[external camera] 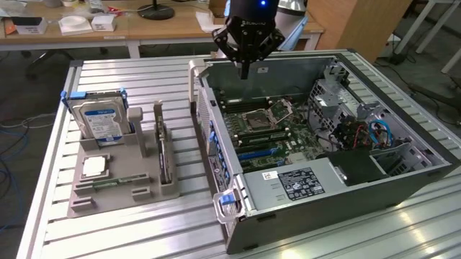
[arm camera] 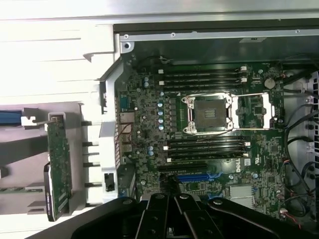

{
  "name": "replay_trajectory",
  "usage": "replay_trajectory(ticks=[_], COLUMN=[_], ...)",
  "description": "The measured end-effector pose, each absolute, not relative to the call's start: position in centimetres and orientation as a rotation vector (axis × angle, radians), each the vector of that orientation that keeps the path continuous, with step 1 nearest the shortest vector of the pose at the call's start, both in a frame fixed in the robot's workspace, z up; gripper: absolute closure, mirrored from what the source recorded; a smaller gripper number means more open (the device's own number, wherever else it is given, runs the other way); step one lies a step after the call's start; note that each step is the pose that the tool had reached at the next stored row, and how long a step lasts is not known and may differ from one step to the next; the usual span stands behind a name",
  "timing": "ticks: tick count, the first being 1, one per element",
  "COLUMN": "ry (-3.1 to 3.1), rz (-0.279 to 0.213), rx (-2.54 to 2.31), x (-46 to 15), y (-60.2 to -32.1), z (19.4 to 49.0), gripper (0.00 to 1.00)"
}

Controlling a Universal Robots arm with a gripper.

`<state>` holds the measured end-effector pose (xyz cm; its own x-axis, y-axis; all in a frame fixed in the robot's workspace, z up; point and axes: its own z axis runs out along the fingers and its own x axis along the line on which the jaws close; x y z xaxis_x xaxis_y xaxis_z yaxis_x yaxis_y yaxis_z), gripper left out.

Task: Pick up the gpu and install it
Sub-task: 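Reach for the gpu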

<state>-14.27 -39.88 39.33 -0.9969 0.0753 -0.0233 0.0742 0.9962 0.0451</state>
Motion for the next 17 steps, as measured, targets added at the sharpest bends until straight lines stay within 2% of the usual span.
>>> replay_trajectory(ticks=[17], ry=[3.114], rz=[0.069], rx=[0.117], x=[-18.0], y=[-39.9], z=[39.3], gripper=[0.9])
